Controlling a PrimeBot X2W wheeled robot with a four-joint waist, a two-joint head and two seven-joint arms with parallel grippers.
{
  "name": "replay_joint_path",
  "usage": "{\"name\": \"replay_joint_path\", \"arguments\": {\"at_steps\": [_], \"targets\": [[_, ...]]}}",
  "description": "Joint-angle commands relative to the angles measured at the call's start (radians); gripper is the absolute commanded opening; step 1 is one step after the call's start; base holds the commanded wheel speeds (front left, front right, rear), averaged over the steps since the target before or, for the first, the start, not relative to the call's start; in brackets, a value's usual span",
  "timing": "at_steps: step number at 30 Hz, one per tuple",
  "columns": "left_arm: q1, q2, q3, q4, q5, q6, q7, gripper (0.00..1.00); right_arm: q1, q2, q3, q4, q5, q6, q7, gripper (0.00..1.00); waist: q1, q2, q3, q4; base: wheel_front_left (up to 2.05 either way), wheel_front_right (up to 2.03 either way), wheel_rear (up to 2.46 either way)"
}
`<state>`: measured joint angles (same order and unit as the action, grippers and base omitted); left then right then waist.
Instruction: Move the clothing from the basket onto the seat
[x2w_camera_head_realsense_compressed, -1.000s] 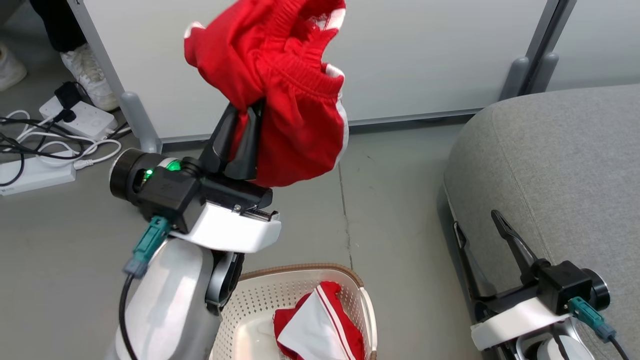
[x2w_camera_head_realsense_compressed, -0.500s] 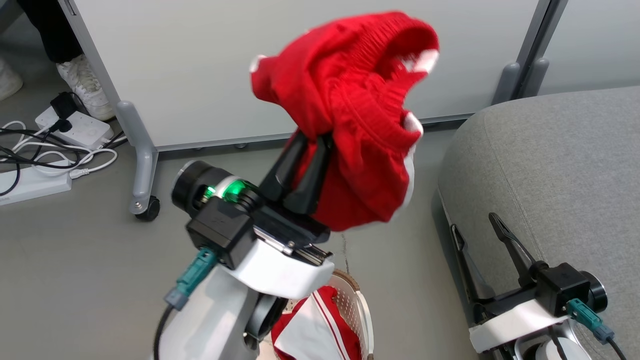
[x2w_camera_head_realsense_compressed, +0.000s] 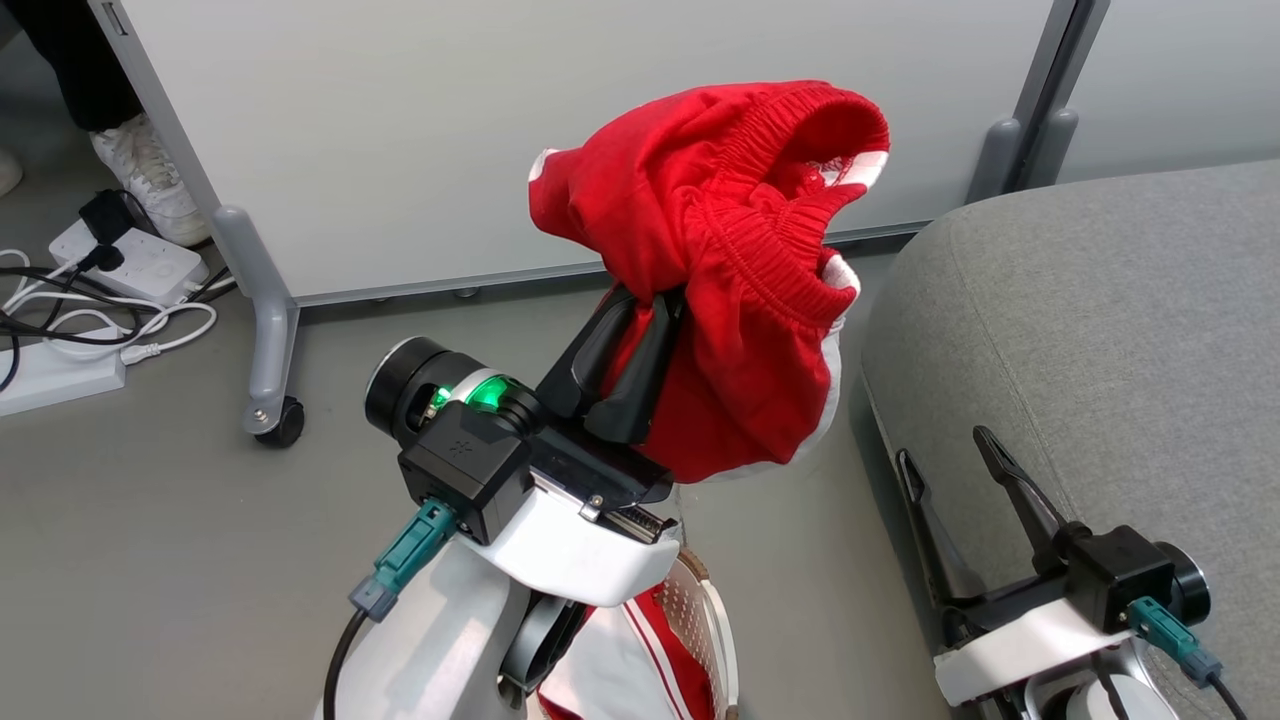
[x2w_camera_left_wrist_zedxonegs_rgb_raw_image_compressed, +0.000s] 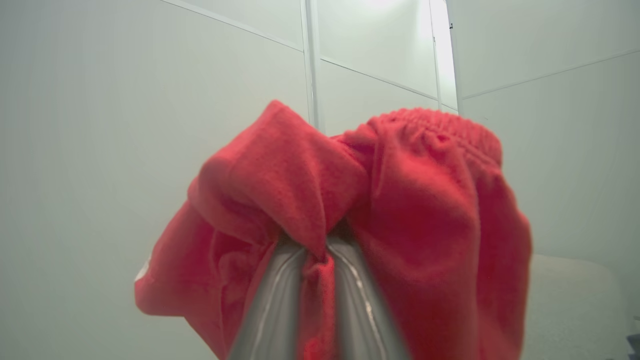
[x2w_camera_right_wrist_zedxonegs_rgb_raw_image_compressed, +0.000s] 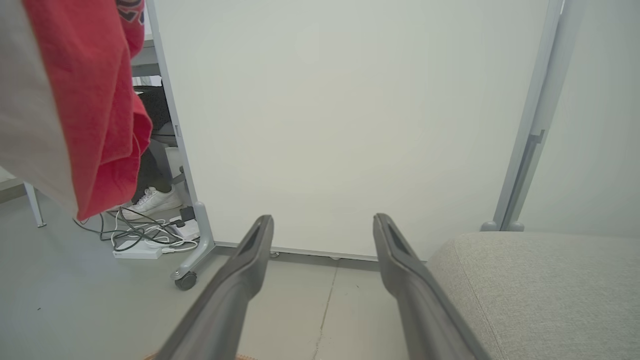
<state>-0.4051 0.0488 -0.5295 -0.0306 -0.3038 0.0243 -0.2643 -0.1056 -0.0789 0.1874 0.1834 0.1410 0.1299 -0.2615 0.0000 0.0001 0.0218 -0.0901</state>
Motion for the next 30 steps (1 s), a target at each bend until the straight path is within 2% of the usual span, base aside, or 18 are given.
{"name": "replay_joint_path", "arguments": {"at_steps": [1, 15, 19, 24, 30], "targets": [[-0.007, 0.003, 0.008, -0.004, 0.003, 0.001, -0.001, 0.00, -0.003, -0.004, -0.004, 0.005, -0.004, 0.002, -0.005, 1.00, 0.0000, -0.0001, 0.000, -0.001, 0.00, 0.00, 0.00], [0.000, 0.003, 0.037, 0.007, 0.018, -0.005, -0.001, 0.00, 0.055, -0.014, -0.003, -0.031, 0.030, 0.002, -0.005, 1.00, 0.0000, -0.0001, 0.011, -0.026, 0.00, 0.00, 0.00], [-0.002, 0.003, 0.046, 0.018, 0.024, -0.011, -0.001, 0.00, 0.074, -0.051, 0.057, -0.118, 0.096, 0.002, -0.005, 1.00, 0.0000, -0.0001, 0.023, -0.028, 0.00, 0.00, 0.00], [0.001, 0.003, 0.056, 0.033, 0.031, -0.017, -0.001, 0.00, 0.075, -0.143, 0.191, -0.284, 0.137, 0.002, -0.005, 1.00, 0.0000, -0.0001, 0.029, -0.031, 0.00, 0.00, 0.00], [0.004, 0.003, 0.045, 0.051, 0.031, -0.023, -0.001, 0.00, 0.044, -0.172, 0.273, -0.372, 0.139, 0.002, -0.005, 1.00, 0.0000, -0.0001, 0.028, -0.027, 0.00, 0.00, 0.00]]}}
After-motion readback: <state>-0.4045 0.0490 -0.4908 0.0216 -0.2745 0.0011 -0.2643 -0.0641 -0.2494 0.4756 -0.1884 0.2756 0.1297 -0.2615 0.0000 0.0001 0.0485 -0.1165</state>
